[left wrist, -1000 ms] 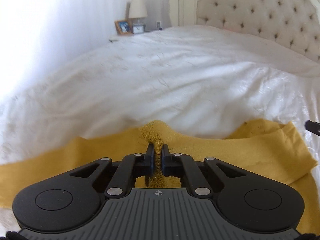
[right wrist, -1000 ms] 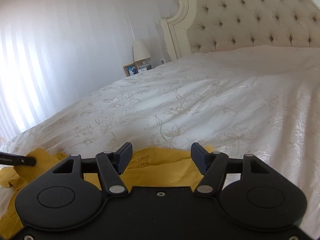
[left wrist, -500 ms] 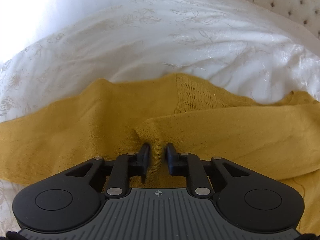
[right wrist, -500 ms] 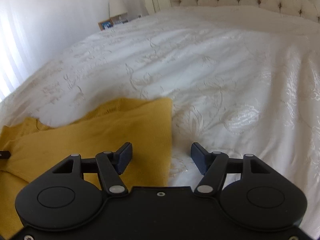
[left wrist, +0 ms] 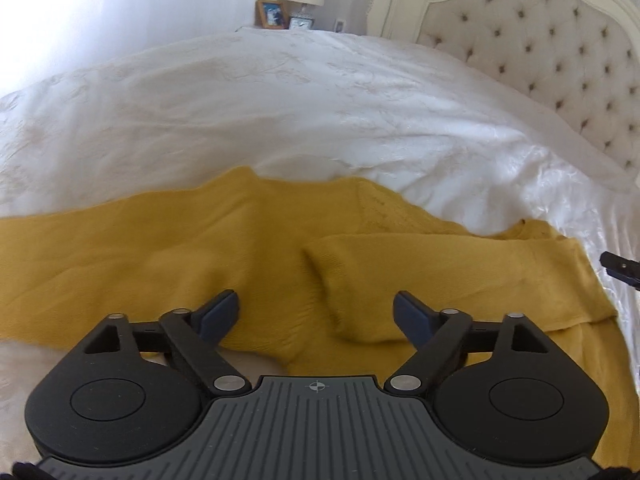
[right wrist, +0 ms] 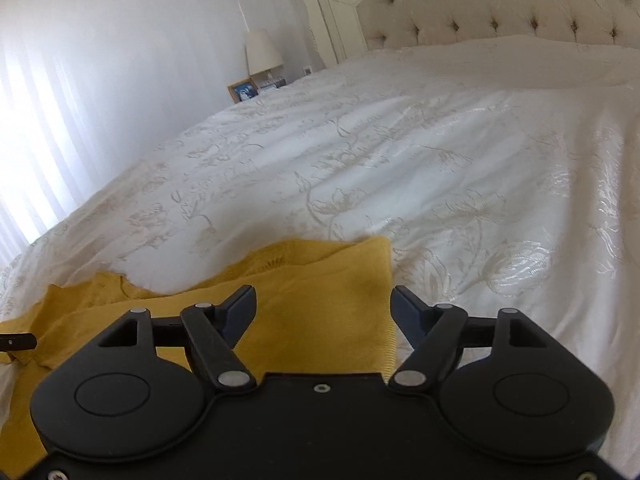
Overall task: Fold small clothes
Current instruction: 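Grasp the other sleeve cuff with the left tool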
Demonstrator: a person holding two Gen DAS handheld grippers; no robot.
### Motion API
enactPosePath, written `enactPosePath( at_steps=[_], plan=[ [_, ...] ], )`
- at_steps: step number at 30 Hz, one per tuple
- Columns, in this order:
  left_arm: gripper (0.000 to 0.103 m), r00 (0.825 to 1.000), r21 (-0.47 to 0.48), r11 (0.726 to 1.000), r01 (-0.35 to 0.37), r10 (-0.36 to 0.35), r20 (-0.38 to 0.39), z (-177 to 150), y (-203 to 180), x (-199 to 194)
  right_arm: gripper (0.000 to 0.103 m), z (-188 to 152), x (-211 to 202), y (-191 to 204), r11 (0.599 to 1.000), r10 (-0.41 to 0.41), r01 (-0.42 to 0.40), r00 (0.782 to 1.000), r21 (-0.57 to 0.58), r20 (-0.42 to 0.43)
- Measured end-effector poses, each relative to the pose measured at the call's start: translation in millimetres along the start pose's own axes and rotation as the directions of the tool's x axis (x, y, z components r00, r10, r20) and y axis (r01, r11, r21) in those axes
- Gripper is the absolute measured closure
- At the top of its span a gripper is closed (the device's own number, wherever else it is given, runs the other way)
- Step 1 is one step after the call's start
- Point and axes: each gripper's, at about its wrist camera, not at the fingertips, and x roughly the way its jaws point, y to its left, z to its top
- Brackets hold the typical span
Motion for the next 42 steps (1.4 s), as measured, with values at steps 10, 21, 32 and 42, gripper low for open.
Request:
enactPosePath(
  at_steps=[10, 21, 32, 42],
  plan=[
    [0.012, 0.991, -0.256, 0.96, -0.114, 0.128, 0.041, -16.8, 89.4, -31.9, 0.011, -14.5, 6.8, 38.5, 0.988, 0.098, -0.1, 0.995, -0.119, -0.019],
    [0.011, 0.96, -0.515, 0.841, -0.167, 0.258, 0.11, -40.6, 178.0, -53.9, 0.01, -27.3, 3.9, 63.4, 0.965, 0.161, -0.16, 0.987, -0.207, -0.013],
    [0.011, 0.937, -0.623, 0.769, -0.146, 0.31, 0.163, -27.1, 246.5, -48.5, 0.01, -31.6, 2.3, 67.3, 0.964, 0.203, -0.199, 0.979, -0.179, 0.007],
    [0.087, 0.889, -0.67, 0.671, -0.318, 0.457, 0.036, -5.9, 241.4, -50.1, 0.01, -31.7, 5.9, 63.4, 0.97, 0.201, -0.2, 0.98, -0.135, -0.003]
  ],
)
